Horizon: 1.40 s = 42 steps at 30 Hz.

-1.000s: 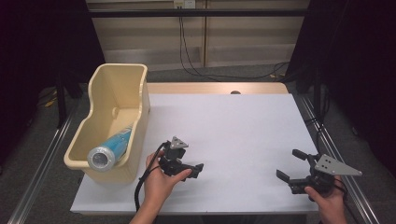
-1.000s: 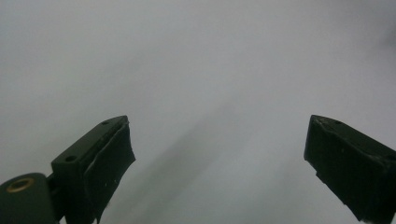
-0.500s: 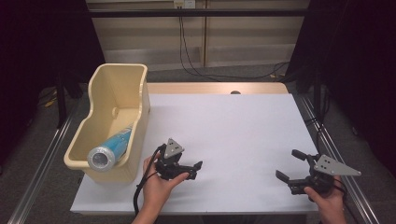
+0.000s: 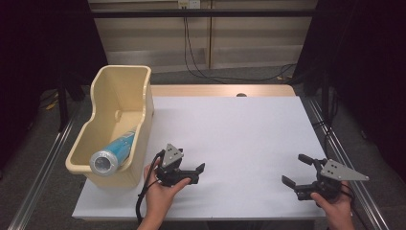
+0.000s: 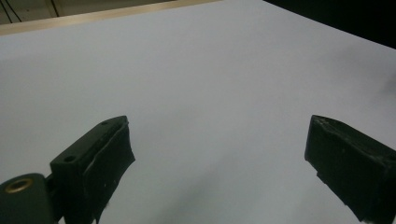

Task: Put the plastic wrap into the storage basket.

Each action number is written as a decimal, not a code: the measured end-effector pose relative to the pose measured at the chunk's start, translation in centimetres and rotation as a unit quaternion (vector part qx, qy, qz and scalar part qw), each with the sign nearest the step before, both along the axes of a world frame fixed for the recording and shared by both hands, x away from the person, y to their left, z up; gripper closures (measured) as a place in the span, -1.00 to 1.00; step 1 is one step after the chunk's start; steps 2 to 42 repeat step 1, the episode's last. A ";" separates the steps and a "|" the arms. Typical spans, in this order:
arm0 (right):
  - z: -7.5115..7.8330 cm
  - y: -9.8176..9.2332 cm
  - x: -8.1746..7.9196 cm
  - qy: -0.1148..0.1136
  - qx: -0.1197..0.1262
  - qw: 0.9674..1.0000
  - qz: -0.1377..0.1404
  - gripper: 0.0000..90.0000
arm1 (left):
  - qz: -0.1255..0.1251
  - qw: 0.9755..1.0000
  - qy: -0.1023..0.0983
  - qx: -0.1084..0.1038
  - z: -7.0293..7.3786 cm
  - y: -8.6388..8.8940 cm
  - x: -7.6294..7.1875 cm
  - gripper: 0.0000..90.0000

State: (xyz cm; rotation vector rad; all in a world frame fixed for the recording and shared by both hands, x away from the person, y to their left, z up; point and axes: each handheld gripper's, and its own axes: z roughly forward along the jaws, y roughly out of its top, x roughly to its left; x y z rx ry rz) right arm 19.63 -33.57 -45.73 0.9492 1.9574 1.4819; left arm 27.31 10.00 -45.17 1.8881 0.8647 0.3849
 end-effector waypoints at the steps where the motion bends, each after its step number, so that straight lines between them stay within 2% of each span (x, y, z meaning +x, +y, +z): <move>1: 0.0 0.0 0.0 0.001 -0.001 1.000 0.000 -0.98 | 0.002 1.000 -0.003 -0.003 0.0 0.0 0.0 -0.84; 42: 0.0 0.0 0.0 0.001 -0.001 1.000 0.000 -0.98 | 0.002 1.000 -0.003 -0.003 0.0 0.0 0.0 -0.84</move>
